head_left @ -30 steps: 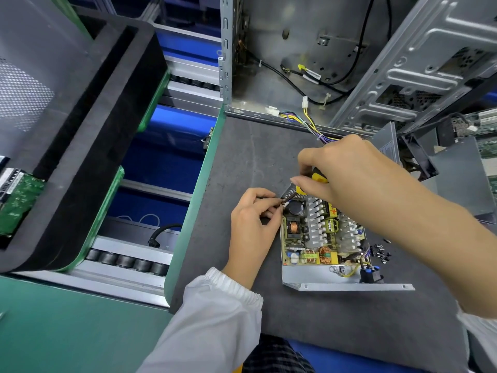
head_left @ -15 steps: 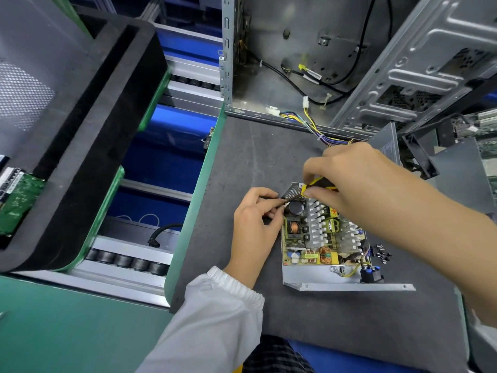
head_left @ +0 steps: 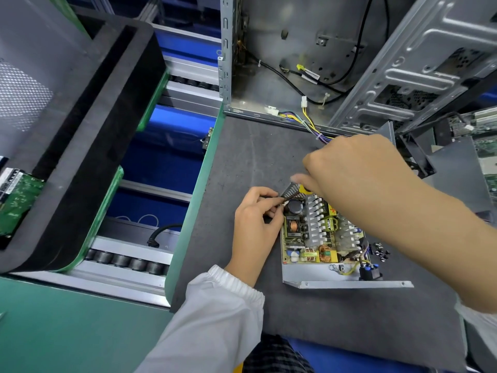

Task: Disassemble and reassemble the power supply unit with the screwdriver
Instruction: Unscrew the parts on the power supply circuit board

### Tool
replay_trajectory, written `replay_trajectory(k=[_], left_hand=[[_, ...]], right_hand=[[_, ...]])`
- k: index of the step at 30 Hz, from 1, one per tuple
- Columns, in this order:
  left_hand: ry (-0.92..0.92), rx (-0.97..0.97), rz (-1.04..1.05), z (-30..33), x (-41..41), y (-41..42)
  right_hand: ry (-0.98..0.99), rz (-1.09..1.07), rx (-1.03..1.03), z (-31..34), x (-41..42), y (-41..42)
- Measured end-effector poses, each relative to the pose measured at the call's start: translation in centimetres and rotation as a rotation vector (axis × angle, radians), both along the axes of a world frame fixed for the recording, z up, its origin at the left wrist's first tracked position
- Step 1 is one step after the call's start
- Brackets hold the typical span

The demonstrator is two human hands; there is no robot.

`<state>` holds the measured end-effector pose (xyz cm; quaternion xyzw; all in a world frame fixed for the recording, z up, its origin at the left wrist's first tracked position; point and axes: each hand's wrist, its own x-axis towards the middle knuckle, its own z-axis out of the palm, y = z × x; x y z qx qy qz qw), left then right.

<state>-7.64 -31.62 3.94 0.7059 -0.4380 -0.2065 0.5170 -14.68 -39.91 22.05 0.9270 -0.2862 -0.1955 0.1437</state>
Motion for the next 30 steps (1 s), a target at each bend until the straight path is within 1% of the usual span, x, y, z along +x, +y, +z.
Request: replay_trajectory(k=[5, 12, 16, 21, 30], left_hand=[[-0.006, 0.006, -0.008, 0.0, 0.0, 0.0], [0.004, 0.010, -0.012, 0.2, 0.0, 0.0], [-0.007, 0.001, 0.008, 0.3, 0.1, 0.1], [0.023, -0.002, 0.026, 0.4, 0.2, 0.2], [0.024, -0.009, 0.012, 0.2, 0.0, 0.1]], right_hand=[[-0.004, 0.031, 0.124, -0.1, -0.5, -0.7], [0.114, 0.022, 0.035, 0.1, 0.1, -0.5], [0.097, 0.012, 0.012, -0.1, 0.1, -0.7], [0.066, -0.015, 0.023, -0.6, -0.3, -0.6], [-0.008, -0.021, 0.103, -0.9, -1.5, -1.5]])
